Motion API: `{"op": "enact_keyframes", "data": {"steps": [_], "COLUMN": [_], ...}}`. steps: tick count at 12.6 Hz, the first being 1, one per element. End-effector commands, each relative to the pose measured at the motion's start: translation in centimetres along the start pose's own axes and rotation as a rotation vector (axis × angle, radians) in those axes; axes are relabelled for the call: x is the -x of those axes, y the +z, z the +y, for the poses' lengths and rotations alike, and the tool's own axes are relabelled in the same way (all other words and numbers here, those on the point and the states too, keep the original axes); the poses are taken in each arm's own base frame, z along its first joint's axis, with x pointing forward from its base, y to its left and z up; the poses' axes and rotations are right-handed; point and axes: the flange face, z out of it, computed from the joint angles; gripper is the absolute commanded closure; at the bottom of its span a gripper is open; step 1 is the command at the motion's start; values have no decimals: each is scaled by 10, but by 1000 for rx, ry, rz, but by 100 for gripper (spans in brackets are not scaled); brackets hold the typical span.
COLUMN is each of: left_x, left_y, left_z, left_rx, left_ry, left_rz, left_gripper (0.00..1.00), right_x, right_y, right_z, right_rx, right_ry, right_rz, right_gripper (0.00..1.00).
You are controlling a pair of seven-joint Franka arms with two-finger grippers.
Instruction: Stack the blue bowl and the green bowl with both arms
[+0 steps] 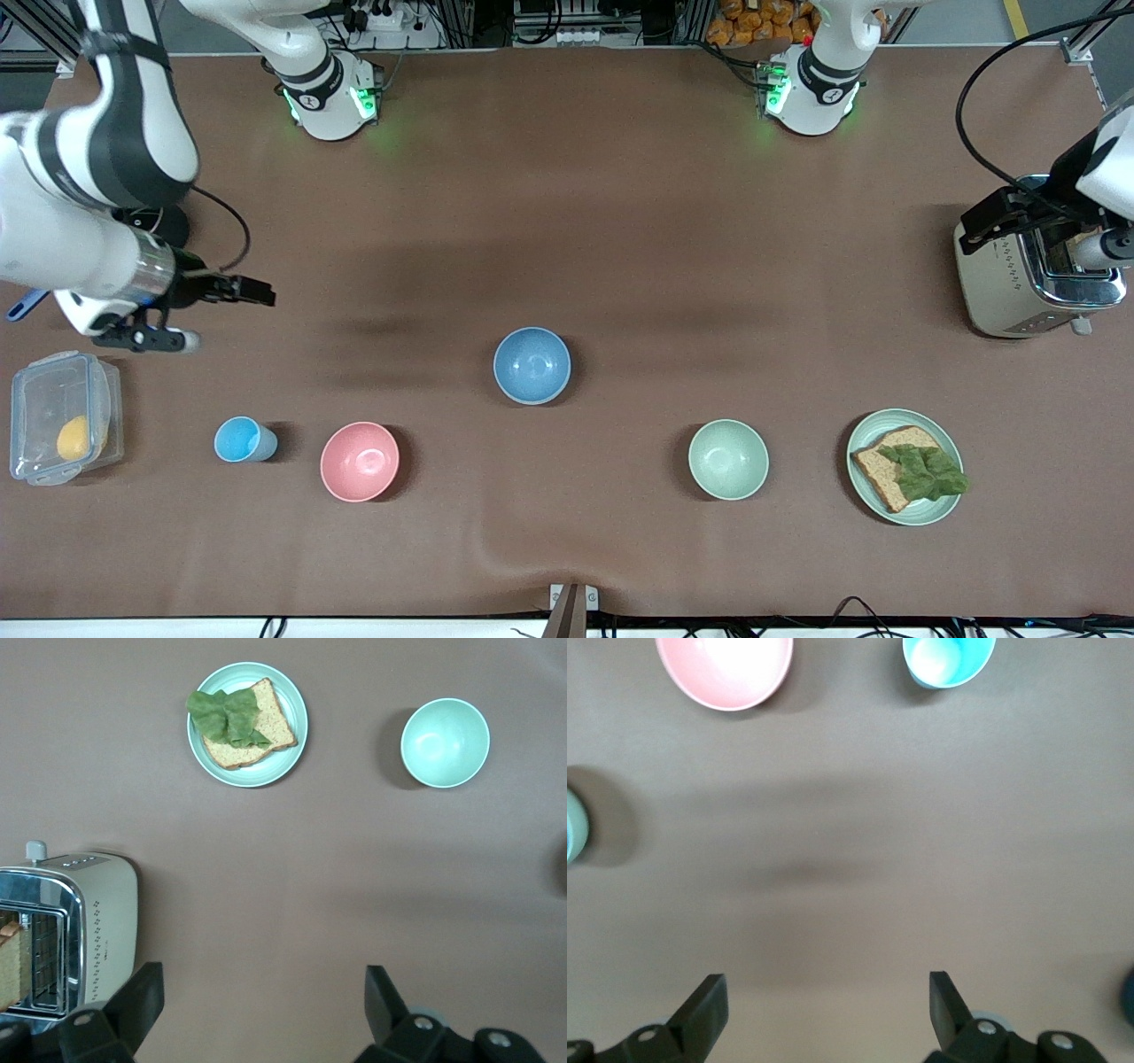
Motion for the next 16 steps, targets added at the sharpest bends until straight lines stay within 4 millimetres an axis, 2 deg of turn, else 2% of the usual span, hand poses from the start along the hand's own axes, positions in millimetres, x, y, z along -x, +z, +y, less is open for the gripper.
{"op": "enact_keyframes", "data": {"steps": [1,3,4,5,6,7,10,13,16], "left_x": [13,13,13,13,14,15,13,12,14], "left_y": [-2,-2,-3,-3,-2,-3,0,-11,-11], "left_z": [-6,-3,-2,1,3,6,8,3,4], "left_rx": [-4,-3,-3,-3,-3,-3,0,6,6], "left_ry": [13,18,21,26,30,35,37,26,26], "left_rz": [-39,-39,-37,-37,-38,-40,-43,-23,-40], "left_gripper": [0,0,0,0,0,0,0,0,0], "right_x": [43,54,57,57,49,43,28,27,26], "right_y": [-58,-104,-120,-130,-124,-128,-124,-126,-126], "right_z": [-3,-1,11,15,24,38,39,40,41], "right_rx": [62,65,62,63,63,60,64,77,78], "right_ry": [-84,-71,-55,-50,-33,-25,-35,-37,-35], "right_rz": [65,71,67,74,58,67,65,70,65], "right_gripper": [0,0,0,0,0,0,0,0,0]}}
